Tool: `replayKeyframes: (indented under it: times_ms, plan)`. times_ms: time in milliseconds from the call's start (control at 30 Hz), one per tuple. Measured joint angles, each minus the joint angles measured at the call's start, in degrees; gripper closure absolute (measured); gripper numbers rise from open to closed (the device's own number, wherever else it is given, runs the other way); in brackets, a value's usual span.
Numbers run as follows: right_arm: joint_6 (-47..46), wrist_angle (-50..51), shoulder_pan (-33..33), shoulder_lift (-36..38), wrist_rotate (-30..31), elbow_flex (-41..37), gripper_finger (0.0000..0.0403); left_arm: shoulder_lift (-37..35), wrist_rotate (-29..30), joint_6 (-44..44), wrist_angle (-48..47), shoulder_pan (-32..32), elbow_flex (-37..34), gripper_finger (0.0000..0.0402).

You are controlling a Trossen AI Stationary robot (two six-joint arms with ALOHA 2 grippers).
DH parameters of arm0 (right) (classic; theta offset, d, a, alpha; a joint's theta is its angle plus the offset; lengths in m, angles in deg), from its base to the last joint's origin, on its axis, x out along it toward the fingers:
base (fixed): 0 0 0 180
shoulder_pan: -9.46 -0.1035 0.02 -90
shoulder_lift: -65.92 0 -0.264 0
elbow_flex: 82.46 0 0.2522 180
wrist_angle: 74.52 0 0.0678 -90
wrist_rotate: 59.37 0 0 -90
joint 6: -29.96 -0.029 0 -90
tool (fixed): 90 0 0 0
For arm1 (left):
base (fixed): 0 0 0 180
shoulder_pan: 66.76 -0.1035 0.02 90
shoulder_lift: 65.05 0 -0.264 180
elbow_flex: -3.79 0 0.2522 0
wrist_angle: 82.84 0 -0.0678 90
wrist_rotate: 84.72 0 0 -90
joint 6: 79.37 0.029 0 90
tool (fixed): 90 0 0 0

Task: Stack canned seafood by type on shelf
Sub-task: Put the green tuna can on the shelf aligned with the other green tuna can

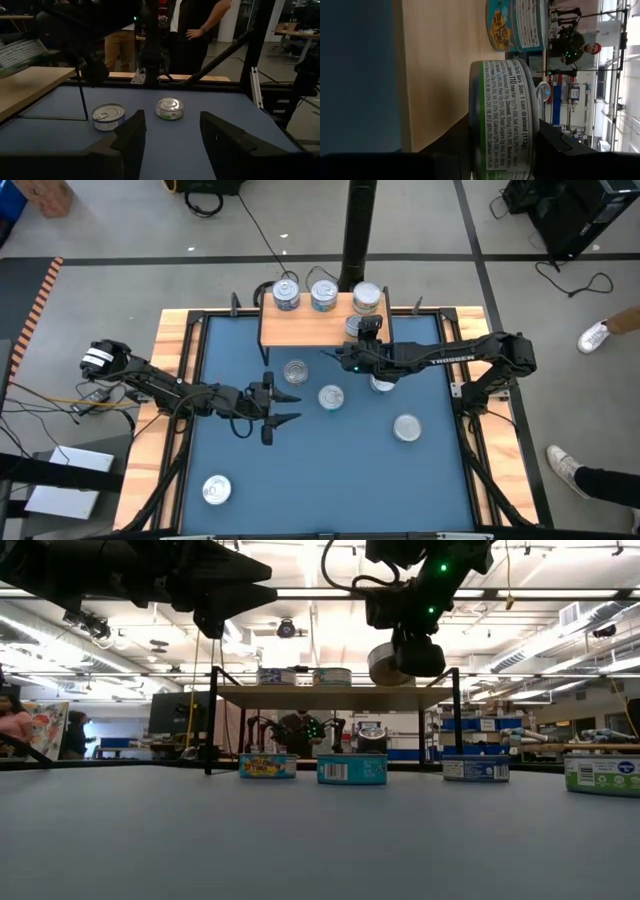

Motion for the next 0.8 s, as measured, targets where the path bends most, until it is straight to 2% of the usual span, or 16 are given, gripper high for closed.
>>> replayKeyframes:
  times_ms: [233, 567, 800]
  plan:
    - [-0.6, 0.9, 1.9, 0.0, -2.5, 0.0, 0.0261, 0.0, 0.0, -0.1, 0.0, 0.0, 0.0, 0.0211]
    - [-2.2, 2.3, 2.7, 0.0, -2.6, 0.0, 0.0260, 0.0, -0.1, -0.1, -0.1, 0.0, 0.0, 0.0211]
    - [-4.0, 2.8, 2.8, 0.0, -2.2, 0.0, 0.0162, 0.0, -0.2, -1.5, -0.1, 0.0, 0.0, 0.0211]
